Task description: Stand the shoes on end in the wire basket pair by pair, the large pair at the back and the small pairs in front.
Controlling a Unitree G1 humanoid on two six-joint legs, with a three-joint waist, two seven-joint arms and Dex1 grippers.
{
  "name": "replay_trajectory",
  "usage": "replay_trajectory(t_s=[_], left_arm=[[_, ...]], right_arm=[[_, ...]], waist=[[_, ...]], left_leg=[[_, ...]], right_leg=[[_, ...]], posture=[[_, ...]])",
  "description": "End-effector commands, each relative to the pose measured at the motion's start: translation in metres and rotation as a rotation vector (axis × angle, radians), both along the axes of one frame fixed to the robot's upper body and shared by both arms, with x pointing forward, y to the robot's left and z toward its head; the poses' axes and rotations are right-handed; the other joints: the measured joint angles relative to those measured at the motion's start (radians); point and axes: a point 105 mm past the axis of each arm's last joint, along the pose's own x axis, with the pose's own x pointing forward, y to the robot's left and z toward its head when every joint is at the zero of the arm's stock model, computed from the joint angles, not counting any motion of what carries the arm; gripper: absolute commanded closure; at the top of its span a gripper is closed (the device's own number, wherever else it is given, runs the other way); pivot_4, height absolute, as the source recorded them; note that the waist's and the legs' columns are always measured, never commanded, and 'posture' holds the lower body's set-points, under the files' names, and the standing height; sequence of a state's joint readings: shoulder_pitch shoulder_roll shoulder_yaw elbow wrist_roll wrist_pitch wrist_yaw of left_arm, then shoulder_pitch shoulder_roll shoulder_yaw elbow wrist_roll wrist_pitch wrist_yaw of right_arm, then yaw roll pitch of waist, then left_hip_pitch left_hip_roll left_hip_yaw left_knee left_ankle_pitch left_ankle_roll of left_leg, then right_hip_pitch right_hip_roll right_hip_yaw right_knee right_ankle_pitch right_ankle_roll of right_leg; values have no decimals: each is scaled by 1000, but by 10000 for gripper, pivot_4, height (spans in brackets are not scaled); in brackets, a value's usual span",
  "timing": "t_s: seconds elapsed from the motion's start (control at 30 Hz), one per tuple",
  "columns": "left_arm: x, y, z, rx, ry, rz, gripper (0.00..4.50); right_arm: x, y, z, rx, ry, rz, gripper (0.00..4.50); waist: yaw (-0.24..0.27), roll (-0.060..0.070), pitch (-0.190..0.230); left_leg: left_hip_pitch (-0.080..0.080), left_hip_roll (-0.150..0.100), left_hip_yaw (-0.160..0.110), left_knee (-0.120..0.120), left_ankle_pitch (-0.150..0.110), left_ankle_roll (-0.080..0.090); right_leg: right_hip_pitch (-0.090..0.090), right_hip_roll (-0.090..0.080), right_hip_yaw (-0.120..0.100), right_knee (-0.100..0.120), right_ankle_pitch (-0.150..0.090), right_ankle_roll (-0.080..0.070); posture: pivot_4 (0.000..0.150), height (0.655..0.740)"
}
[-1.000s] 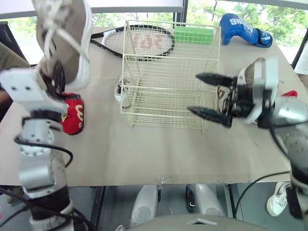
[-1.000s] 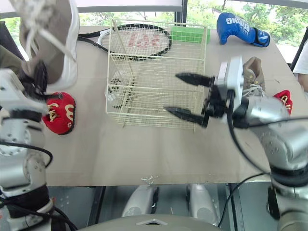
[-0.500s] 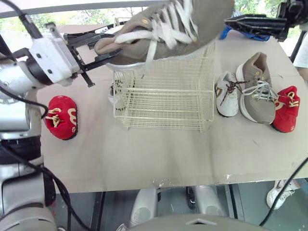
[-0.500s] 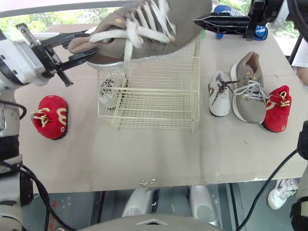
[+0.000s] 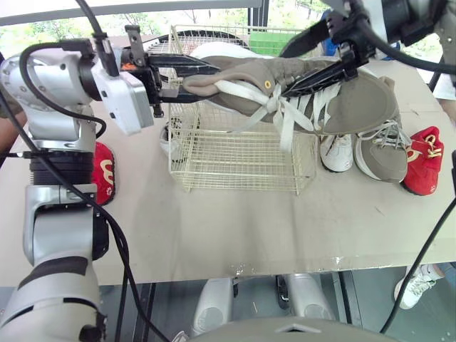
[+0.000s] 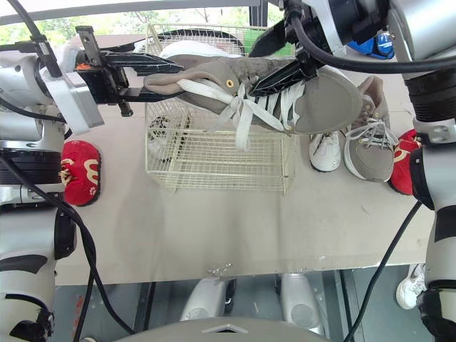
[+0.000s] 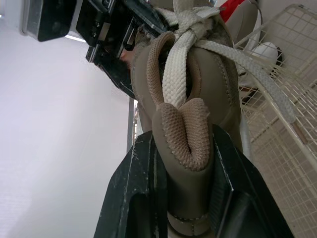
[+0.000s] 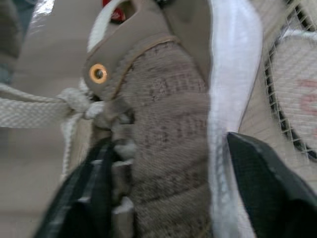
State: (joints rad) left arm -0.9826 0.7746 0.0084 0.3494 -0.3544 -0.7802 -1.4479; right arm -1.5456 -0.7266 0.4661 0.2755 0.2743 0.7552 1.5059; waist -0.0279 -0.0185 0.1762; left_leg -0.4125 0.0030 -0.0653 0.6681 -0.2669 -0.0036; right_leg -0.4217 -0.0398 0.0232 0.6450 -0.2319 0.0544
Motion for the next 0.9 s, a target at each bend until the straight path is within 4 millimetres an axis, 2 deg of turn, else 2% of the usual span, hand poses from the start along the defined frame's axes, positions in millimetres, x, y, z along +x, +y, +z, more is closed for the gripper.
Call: replay_trajectory(t_s=[0.03, 0.13, 0.17, 0.2, 0.23, 0.27, 0.37, 0.43, 0.53, 0.63, 0.77, 0.83, 0.9], left_arm=[[-10, -3, 13, 19, -100, -39, 38272], [-13, 1, 18, 1, -62, -28, 38272], [-14, 4, 22, -38, -8, -15, 33446], [-12, 10, 30, -153, 120, 10, 28383], [-10, 13, 34, -231, 211, 33, 26320], [-10, 15, 37, -279, 269, 50, 21229], [-15, 43, 40, -588, 635, 101, 7627], [-21, 72, 20, -801, 868, 184, 6815], [-40, 86, -12, -949, 1001, 272, 6815], [-61, 81, -41, -1040, 1101, 320, 6815], [-83, 73, -65, -1119, 1157, 363, 6815], [-88, 73, -69, -1159, 1160, 373, 6815], [-94, 72, -74, -1160, 1160, 393, 6815]], right_arm=[[-3, 6, -13, -60, 57, 38, 32859], [-5, 7, -12, -54, 59, 54, 41912], [-6, 8, -11, -46, 58, 60, 43318], [-10, 9, -5, 0, 61, 77, 43762], [-12, 9, -1, 33, 64, 89, 43793], [-14, 9, 2, 55, 67, 95, 43840], [-21, 7, 21, 210, 101, 108, 43880], [-21, 9, 35, 400, 125, 104, 43884], [-23, 18, 56, 663, 104, 152, 43892], [-21, 33, 76, 859, 69, 132, 43892], [-7, 54, 106, 1141, -61, 59, 43892], [4, 61, 110, 1251, -77, 4, 43892], [12, 67, 107, 1353, -164, -26, 43892]], waist=[[2, 0, 0], [3, 0, 0], [1, 0, 0], [-1, 0, 0], [-4, 0, 0], [-8, 0, 0], [-19, 0, 0], [-39, 0, 0], [-63, 0, 0], [-61, -3, -2], [-39, -5, -2], [-15, -6, -3], [-5, -7, -4]], left_leg=[[-1, 0, -1, 0, 0, 0], [0, -1, -1, 1, 0, 0], [0, -1, -1, 1, 0, 0], [0, -1, -2, 1, 0, 0], [0, 0, -2, 1, 0, 0], [0, 0, -2, 0, 0, 0], [-2, -1, -4, 0, 0, 0], [-3, 0, -8, -1, 0, 0], [-1, 1, -11, -2, 0, 0], [-2, 0, -11, -2, 0, -1], [0, -4, -10, 0, 0, -1], [0, -7, -11, 0, 0, -2], [0, -9, -11, 1, 1, -2]], right_leg=[[0, 0, -1, 0, 0, 0], [0, 0, -1, 0, 0, 1], [0, 0, -1, 0, 0, 1], [0, 0, -1, 0, 0, 0], [0, 0, -1, 1, 0, 0], [0, 0, -1, 3, 0, 0], [-2, 0, -1, 4, 0, 1], [-7, 0, 1, 7, 0, 1], [-12, -2, 3, 13, 0, 0], [-15, -5, 1, 16, 1, 0], [-14, -10, 4, 16, 2, 0], [-14, -11, 2, 15, 2, 0], [-13, -11, 1, 15, 2, 0]], posture=[[1500, 7400], [1500, 7400], [1500, 7400], [1500, 7400], [1500, 7400], [1500, 7400], [1500, 7400], [1500, 7400], [1500, 7400], [1500, 7400], [1500, 7400], [1500, 7400], [1500, 7400]])
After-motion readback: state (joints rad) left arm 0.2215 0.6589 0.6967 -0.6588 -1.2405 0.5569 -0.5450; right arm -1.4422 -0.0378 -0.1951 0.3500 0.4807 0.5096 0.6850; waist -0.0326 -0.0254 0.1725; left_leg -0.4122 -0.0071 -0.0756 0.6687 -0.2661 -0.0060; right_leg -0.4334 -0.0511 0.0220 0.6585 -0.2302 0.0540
